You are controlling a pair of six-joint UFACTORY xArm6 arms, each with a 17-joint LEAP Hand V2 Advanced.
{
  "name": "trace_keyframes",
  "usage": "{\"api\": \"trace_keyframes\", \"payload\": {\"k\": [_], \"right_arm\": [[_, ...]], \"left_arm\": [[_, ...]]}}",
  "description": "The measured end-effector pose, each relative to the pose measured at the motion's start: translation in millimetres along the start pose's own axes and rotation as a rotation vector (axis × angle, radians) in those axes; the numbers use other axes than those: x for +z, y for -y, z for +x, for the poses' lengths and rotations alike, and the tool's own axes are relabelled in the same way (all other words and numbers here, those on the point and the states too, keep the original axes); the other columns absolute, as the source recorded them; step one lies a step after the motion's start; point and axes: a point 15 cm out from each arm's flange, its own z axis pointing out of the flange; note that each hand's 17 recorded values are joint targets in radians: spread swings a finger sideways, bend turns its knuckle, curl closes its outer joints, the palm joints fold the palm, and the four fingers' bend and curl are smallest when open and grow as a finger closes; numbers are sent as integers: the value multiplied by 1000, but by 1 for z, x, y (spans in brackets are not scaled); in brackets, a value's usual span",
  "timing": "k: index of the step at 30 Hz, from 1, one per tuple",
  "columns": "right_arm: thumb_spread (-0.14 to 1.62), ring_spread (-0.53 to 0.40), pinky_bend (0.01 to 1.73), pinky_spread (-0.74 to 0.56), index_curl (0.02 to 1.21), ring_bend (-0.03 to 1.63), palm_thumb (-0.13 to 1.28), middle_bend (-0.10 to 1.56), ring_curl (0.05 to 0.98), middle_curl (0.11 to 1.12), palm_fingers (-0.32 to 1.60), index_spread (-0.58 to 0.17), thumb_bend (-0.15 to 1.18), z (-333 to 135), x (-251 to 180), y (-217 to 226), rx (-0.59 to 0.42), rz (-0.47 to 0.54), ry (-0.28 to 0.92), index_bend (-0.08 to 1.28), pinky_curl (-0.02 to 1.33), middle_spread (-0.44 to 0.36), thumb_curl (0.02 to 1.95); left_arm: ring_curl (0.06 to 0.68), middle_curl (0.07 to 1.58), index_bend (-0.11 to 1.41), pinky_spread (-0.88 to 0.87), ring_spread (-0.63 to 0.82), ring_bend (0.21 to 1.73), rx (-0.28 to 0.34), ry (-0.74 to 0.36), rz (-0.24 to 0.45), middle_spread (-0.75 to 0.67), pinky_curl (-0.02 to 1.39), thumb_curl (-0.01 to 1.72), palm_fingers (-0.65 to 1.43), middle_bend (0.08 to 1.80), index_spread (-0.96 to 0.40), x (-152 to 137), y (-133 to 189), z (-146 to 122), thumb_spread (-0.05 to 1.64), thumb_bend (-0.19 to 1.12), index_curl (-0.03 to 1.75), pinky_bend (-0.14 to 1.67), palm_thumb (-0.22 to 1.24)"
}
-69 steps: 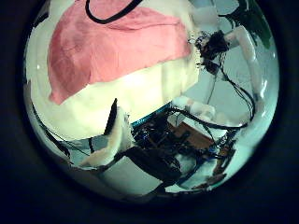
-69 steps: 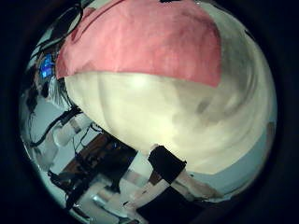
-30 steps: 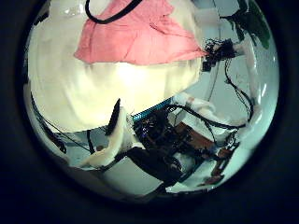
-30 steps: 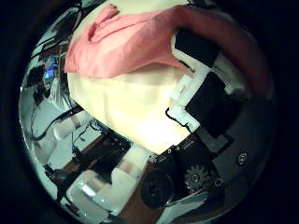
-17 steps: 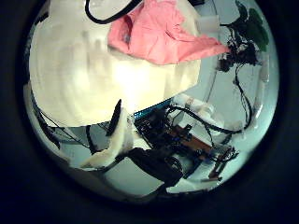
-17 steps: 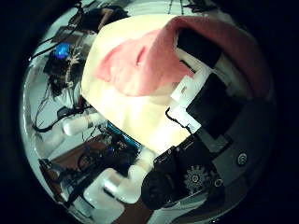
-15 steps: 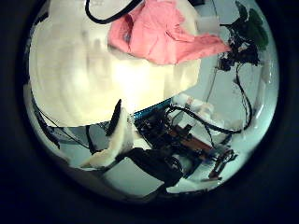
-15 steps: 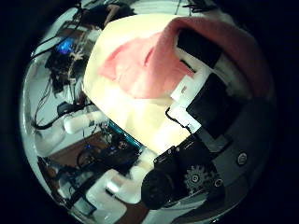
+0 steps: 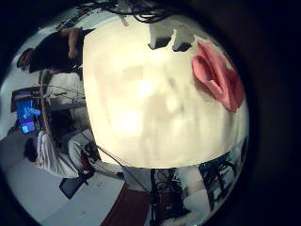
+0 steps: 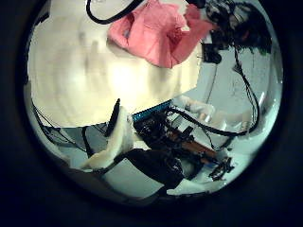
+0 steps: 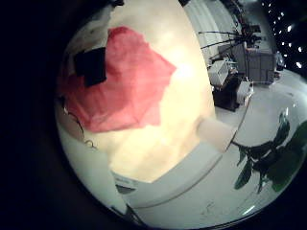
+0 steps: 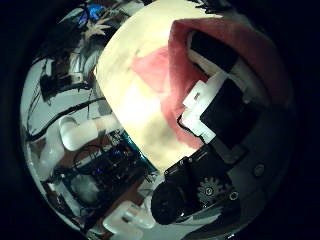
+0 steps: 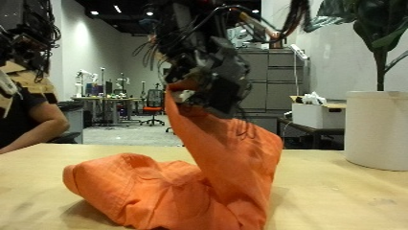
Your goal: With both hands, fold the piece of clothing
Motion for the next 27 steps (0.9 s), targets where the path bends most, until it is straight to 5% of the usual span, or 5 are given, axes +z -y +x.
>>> {"api": "trace_keyframes", "payload": {"k": [8, 11, 14, 20, 27], "right_arm": [[1336, -251, 1037, -397, 941, 1310, 931, 1142, 707, 925, 904, -317, -33, -29, 39, 51, -29, 39, 67, 878, 884, -201, 536], [1342, -266, 891, -431, 892, 1243, 861, 1005, 688, 868, 370, -313, -25, -34, 47, 54, -26, 37, 105, 660, 838, -182, 486], [1319, -190, 841, -230, 795, 1038, 817, 776, 608, 772, -15, -322, -30, -25, 43, 50, 8, 63, 161, 558, 814, -124, 458], [1175, 75, 776, 184, 660, 719, 816, 477, 438, 594, -25, -420, -20, -9, -10, 28, -26, 170, 243, 586, 709, -44, 451], [1099, 182, 625, 406, 561, 607, 830, 411, 360, 507, 23, -427, -19, 22, -75, -41, 47, 186, 254, 493, 589, -1, 450]], "left_arm": [[225, 302, 148, 457, 492, 540, -23, -6, -8, 282, 321, 332, -16, 190, 82, 8, -10, -8, 1225, -15, 262, 405, 489], [224, 302, 149, 457, 492, 540, -24, -7, -8, 277, 320, 331, -16, 190, 81, 9, -12, -8, 1226, -15, 261, 406, 489], [224, 302, 148, 456, 491, 540, -25, -7, -8, 274, 321, 331, -15, 190, 80, 9, -11, -9, 1227, -15, 260, 408, 489], [225, 302, 151, 455, 490, 544, -23, -9, -4, 275, 321, 330, -11, 191, 86, 8, -10, -6, 1227, -15, 261, 410, 489], [223, 306, 155, 454, 489, 547, -4, 7, 25, 280, 318, 332, -1, 194, 95, -7, -13, 5, 1215, -18, 266, 402, 490]]}}
